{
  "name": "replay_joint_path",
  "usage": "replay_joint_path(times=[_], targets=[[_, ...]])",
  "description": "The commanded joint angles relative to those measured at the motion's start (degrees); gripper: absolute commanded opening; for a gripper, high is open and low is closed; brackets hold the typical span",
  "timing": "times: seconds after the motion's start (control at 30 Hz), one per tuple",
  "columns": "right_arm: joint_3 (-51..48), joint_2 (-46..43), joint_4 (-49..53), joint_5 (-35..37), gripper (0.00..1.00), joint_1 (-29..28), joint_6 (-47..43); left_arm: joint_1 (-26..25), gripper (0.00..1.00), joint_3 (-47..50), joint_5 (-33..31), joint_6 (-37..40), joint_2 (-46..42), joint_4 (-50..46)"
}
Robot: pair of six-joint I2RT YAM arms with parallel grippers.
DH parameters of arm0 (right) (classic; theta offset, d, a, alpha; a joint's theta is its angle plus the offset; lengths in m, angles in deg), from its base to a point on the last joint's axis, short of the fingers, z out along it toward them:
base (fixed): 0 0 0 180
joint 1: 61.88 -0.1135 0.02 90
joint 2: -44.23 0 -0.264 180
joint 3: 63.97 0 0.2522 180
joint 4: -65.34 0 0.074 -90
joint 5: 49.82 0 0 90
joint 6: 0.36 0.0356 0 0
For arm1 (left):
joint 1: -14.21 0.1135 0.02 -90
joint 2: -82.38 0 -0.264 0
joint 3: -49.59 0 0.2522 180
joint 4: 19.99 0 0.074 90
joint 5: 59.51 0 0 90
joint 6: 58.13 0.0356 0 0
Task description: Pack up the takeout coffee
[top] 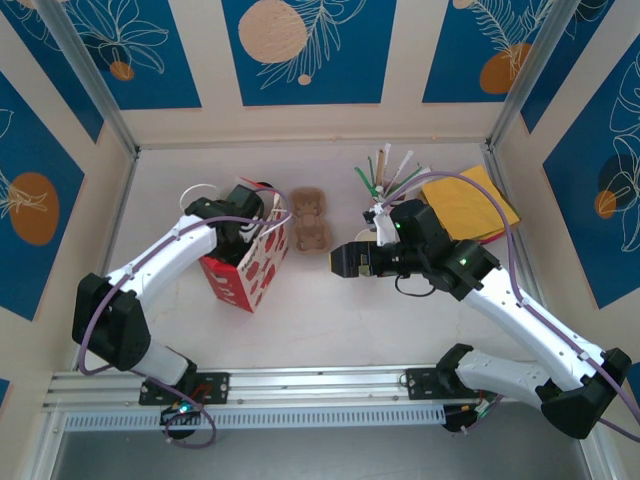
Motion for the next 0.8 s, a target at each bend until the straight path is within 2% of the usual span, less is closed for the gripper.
replay_joint_path(times=[0.0, 0.77], targets=[[-0.5, -0.7, 0.2, -0.5, 0.99, 0.2, 0.3, 1.3, 0.58, 8.4, 0.4, -1.4, 9.1, 5.3], [-0.6, -1.0, 0.1, -0.6, 0.99, 0.1, 0.7, 1.3, 0.60, 8.3, 0.6, -1.3, 8.0, 4.7]])
